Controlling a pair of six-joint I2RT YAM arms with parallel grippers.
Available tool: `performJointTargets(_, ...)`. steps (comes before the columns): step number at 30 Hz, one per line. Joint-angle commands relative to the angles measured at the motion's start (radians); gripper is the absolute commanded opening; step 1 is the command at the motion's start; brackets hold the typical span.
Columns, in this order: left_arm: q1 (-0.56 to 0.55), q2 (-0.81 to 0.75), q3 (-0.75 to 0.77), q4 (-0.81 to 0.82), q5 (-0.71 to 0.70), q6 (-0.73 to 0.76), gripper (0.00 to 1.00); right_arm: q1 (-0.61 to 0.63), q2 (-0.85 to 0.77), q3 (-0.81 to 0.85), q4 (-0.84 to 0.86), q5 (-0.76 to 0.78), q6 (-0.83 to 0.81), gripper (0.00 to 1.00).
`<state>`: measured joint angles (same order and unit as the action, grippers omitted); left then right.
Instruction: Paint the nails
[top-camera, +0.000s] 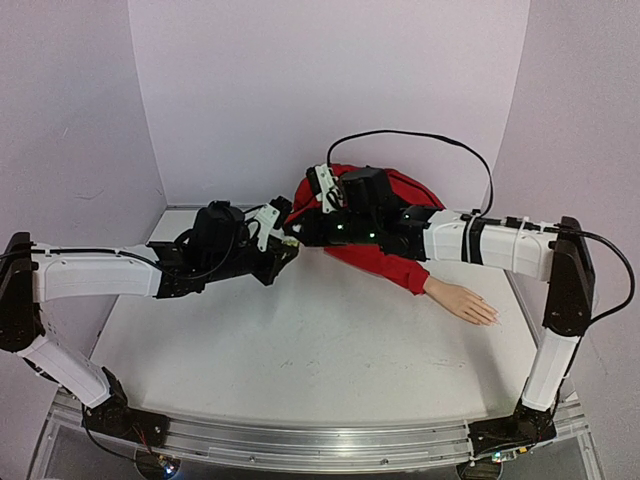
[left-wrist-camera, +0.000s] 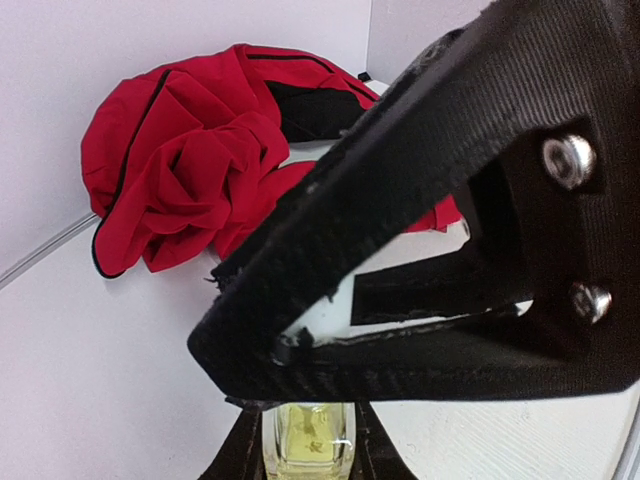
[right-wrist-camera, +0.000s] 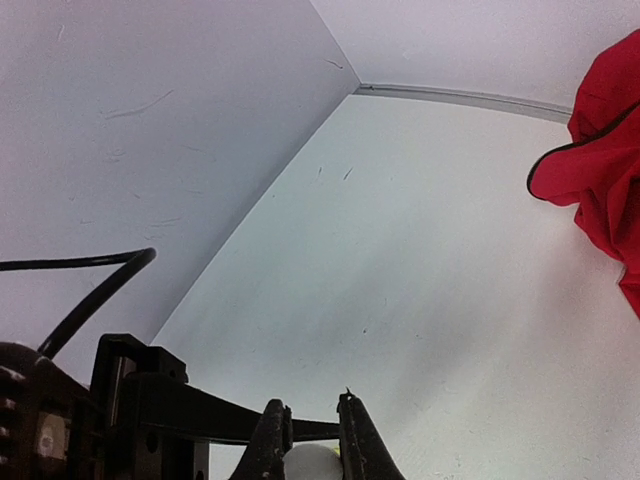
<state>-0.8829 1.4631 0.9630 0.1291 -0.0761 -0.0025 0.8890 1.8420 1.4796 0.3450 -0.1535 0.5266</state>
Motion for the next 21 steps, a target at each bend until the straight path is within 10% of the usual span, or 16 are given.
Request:
performJointTargets(1, 0.030, -0.044, 0.044, 0.069, 0.275, -0.007, 0.00, -0.003, -0.082, -0.020, 0.041, -0.126, -0.209, 0.01)
performJointTargets(7, 0.134, -0.047, 0.065, 0.079, 1.061, -0.027, 0.00, -0.026, -0.181, -0.086, -0.028, -0.799, -0.518, 0.00)
performJointTargets(10, 0.140, -0.037, 0.077, 0.080, 1.193, -0.034, 0.00, -0.048, -0.207, -0.109, -0.030, -0.892, -0.512, 0.00)
performJointTargets(15, 0.140, -0.012, 0.082, 0.080, 1.094, -0.062, 0.00, -0.053, -0.236, -0.142, -0.029, -0.813, -0.495, 0.00)
performJointTargets(21, 0.138, -0.035, 0.043, 0.078, 0.666, -0.070, 0.00, -0.053, -0.300, -0.156, -0.032, -0.348, -0.412, 0.66)
